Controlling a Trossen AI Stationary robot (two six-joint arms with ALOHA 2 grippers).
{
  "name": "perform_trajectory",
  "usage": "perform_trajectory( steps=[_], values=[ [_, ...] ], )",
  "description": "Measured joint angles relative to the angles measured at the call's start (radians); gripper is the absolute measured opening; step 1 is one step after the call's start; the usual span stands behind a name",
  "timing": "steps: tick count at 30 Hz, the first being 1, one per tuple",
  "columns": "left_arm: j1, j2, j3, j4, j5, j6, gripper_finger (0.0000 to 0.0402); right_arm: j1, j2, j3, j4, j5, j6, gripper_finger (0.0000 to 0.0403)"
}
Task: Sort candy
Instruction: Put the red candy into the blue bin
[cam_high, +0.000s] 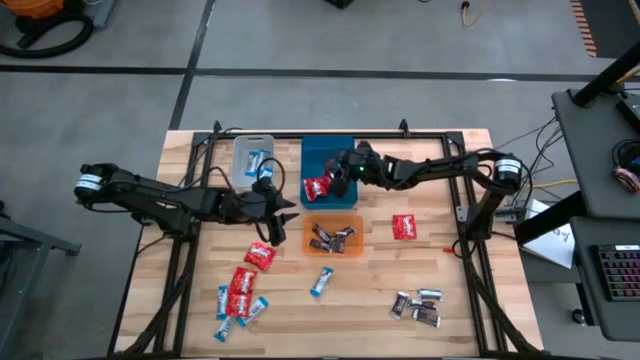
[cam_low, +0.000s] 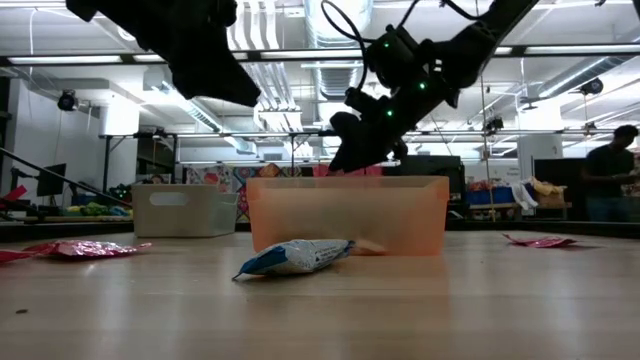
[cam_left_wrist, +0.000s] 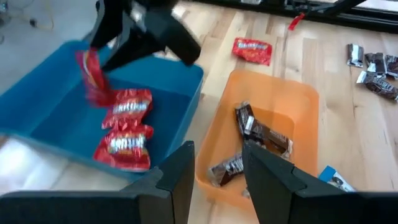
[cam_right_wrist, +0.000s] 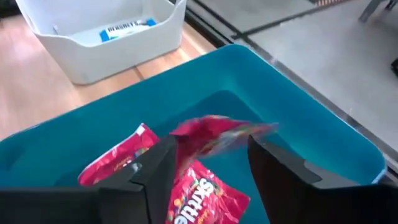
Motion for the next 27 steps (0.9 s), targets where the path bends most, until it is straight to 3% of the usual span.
perform_trajectory(
  steps=[12,19,24,27],
  values=[
    [-0.022,0.000,0.000,-0.103,0.015,-0.190,0.0119,0.005,-0.002,0.168,-0.343,0.003,0.025,0.0212],
    [-0.073,0.000,0.001,-0.202,0.128,-0.359,0.0119,0.054,-0.034,0.193,-0.395,0.003,-0.025,0.0208],
    [-0.114,0.000,0.040,-0.385,0.288,-0.606,0.0119,0.094,-0.100,0.167,-0.407,0.003,-0.029,0.0207],
    [-0.144,0.000,0.096,-0.534,0.347,-0.671,0.0115,0.113,-0.143,0.154,-0.407,0.003,-0.045,0.0208]
  ],
)
